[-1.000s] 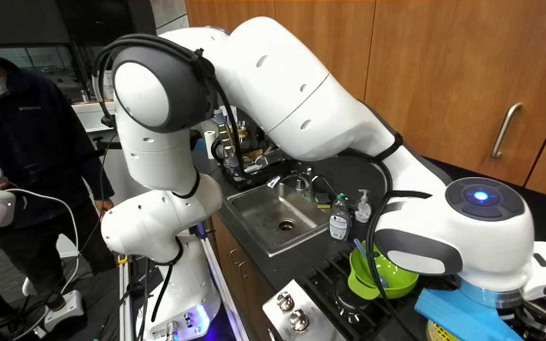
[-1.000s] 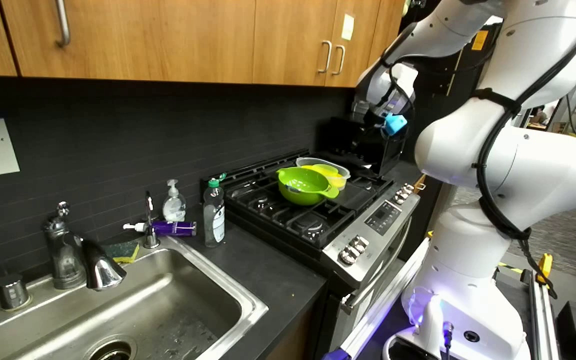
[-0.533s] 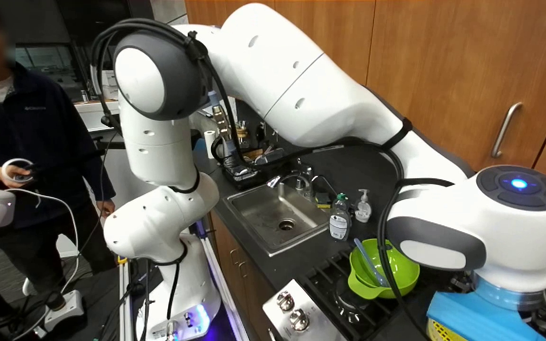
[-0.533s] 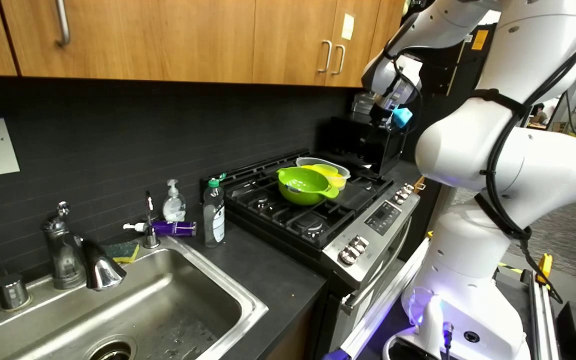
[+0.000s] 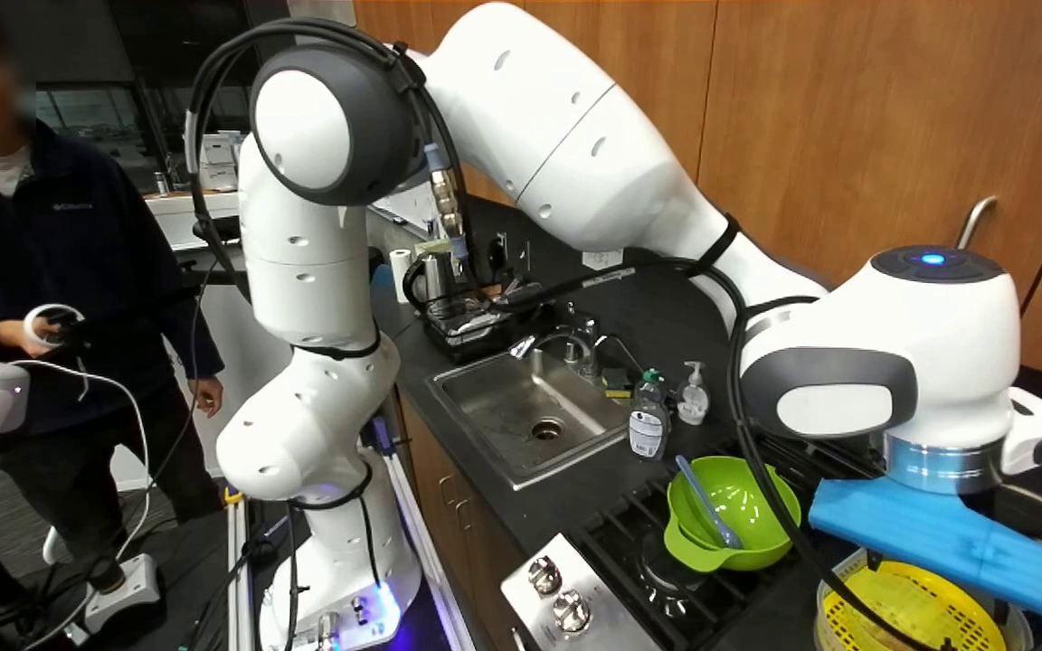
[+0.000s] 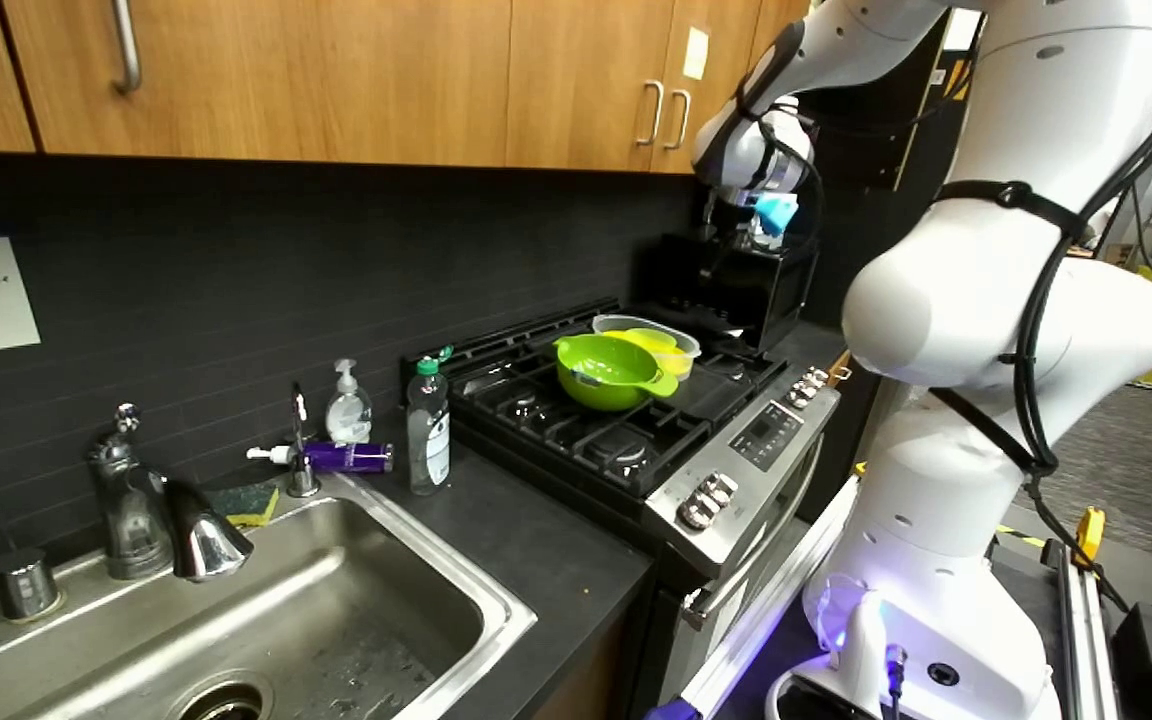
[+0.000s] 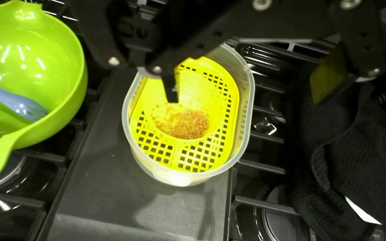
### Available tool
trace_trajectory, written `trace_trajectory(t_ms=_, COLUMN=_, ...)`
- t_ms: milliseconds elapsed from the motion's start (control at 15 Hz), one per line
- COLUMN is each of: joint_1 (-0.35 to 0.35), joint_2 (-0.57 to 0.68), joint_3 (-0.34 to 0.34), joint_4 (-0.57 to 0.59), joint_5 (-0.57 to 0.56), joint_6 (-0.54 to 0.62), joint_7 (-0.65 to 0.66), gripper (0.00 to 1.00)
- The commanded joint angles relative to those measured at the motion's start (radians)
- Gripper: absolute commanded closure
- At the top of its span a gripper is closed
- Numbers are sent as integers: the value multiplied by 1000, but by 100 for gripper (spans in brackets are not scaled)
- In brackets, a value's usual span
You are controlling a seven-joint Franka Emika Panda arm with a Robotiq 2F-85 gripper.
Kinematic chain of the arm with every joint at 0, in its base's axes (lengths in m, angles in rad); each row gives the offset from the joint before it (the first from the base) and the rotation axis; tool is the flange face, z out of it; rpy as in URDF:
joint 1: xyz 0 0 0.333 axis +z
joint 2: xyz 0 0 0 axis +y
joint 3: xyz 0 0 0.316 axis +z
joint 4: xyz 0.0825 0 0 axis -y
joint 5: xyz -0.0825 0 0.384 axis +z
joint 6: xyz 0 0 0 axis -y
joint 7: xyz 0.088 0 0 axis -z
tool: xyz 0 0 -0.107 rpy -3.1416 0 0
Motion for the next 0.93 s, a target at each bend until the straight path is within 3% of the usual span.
trace_trajectory(t_ms=0, joint_1=114, joint_2=-20, joint_3=-95, joint_4=-7, joint_5=-61, joint_6=-12, joint_7=70, gripper=0)
trace_trajectory(t_ms=400, joint_1=235, joint_2=18, joint_3=-198, joint_4=28, joint_5=-140, joint_6=-34, joint_7=184, gripper=0)
trace_trajectory(t_ms=867, joint_1=288, joint_2=80, joint_3=-220, joint_4=71, joint_5=-155, joint_6=-53, joint_7=223, gripper=0)
